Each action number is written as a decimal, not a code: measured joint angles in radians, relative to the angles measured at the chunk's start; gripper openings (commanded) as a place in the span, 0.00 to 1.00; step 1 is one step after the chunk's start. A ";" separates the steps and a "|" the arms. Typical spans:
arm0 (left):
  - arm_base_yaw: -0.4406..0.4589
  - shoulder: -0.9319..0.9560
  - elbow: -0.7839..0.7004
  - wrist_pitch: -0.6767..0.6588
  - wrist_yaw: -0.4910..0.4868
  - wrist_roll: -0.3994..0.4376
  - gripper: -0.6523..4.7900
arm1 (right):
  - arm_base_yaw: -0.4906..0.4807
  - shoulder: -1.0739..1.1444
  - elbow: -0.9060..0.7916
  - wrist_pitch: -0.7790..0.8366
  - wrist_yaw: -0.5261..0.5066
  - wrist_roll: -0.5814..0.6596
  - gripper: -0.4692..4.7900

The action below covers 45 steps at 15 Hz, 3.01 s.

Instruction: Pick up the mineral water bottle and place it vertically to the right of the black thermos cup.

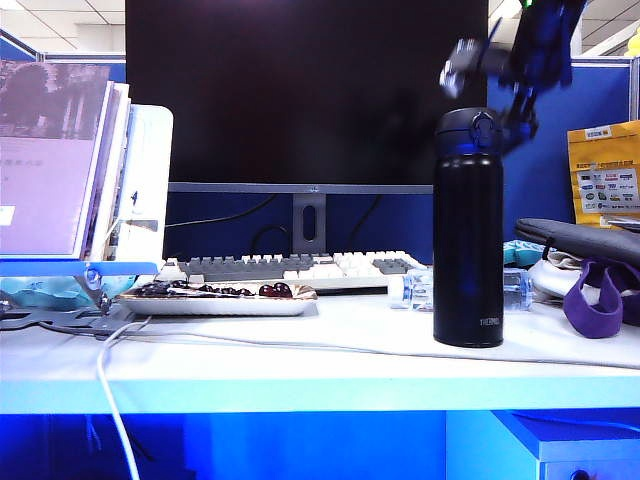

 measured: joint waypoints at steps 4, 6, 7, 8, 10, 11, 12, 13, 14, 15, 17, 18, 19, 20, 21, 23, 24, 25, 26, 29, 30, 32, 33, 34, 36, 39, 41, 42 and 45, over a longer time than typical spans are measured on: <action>0.000 0.000 0.000 0.000 0.000 0.000 0.11 | 0.000 0.065 0.000 -0.066 0.001 -0.024 1.00; 0.000 0.000 0.000 0.000 0.000 0.000 0.11 | -0.004 0.097 0.000 -0.123 0.002 -0.043 1.00; 0.000 0.000 0.000 0.000 0.000 0.000 0.11 | -0.004 0.105 0.000 -0.149 0.003 -0.047 1.00; 0.000 0.000 0.000 0.000 0.000 0.000 0.11 | -0.004 0.112 0.000 -0.167 0.003 -0.049 1.00; 0.000 0.000 0.000 0.000 0.000 0.000 0.11 | -0.004 0.133 0.000 -0.194 0.003 -0.069 1.00; 0.000 0.000 0.000 0.000 0.000 0.000 0.11 | -0.004 0.144 0.000 -0.195 0.003 -0.089 1.00; 0.000 0.000 0.000 0.000 0.000 0.000 0.11 | -0.005 0.150 0.000 -0.195 0.003 -0.104 1.00; 0.000 0.000 0.000 0.000 0.000 0.000 0.11 | -0.006 0.159 0.000 -0.193 0.003 -0.128 1.00; 0.000 0.000 0.000 0.000 0.000 0.000 0.11 | -0.009 0.167 0.000 -0.193 0.003 -0.148 1.00; 0.000 0.000 0.000 0.000 0.000 0.000 0.11 | -0.016 0.182 0.000 -0.194 0.002 -0.170 1.00; 0.000 0.000 0.000 0.000 0.000 0.000 0.11 | -0.020 0.199 0.000 -0.192 0.003 -0.180 1.00; 0.000 0.000 0.000 0.000 0.000 0.000 0.11 | -0.020 0.210 0.000 -0.190 0.003 -0.199 1.00; 0.000 0.000 0.000 0.000 0.000 0.000 0.11 | -0.019 0.222 0.000 -0.185 0.002 -0.218 1.00; 0.000 0.000 0.000 0.000 0.000 0.000 0.11 | -0.018 0.238 0.000 -0.182 0.002 -0.238 1.00; 0.000 0.000 0.000 0.000 0.000 0.000 0.11 | -0.018 0.248 0.000 -0.183 0.002 -0.250 1.00; 0.000 0.000 0.000 0.000 0.000 0.000 0.11 | -0.018 0.258 0.000 -0.176 0.002 -0.277 1.00; 0.000 0.000 0.000 0.000 0.000 0.000 0.11 | -0.018 0.259 0.000 -0.170 0.000 -0.282 1.00; 0.000 0.000 0.000 0.000 0.000 0.000 0.11 | -0.018 0.261 0.000 -0.163 -0.013 -0.284 1.00; 0.000 0.000 0.000 0.000 0.000 0.000 0.11 | -0.017 0.267 0.000 -0.158 -0.018 -0.285 1.00; 0.000 0.000 0.000 0.000 0.000 0.000 0.11 | -0.014 0.286 0.000 -0.158 -0.018 -0.285 1.00; 0.000 0.000 0.000 0.000 0.000 0.000 0.11 | -0.010 0.293 0.000 -0.157 -0.016 -0.285 1.00; 0.000 0.000 0.000 0.000 0.000 0.000 0.11 | 0.001 0.306 0.000 -0.148 0.008 -0.285 1.00; 0.000 0.000 0.000 0.000 0.000 0.000 0.11 | 0.004 0.315 0.000 -0.140 0.024 -0.284 0.92; 0.000 0.000 0.000 0.000 0.000 0.000 0.11 | 0.008 0.323 -0.001 -0.133 0.054 -0.280 0.84; 0.000 0.000 0.000 0.000 0.000 0.000 0.11 | 0.009 0.325 0.000 -0.125 0.068 -0.277 0.56; 0.000 0.000 0.000 0.000 0.000 0.000 0.11 | 0.009 0.327 0.000 -0.102 0.095 -0.276 0.38; 0.000 0.000 0.000 0.000 0.000 0.000 0.11 | 0.011 0.327 0.000 -0.087 0.108 -0.273 0.37; 0.000 0.000 0.000 0.000 0.000 0.000 0.11 | 0.011 0.327 0.000 -0.082 0.114 -0.263 0.37; 0.000 0.000 0.000 0.000 0.000 0.000 0.11 | 0.011 0.333 0.000 -0.040 0.138 -0.204 0.37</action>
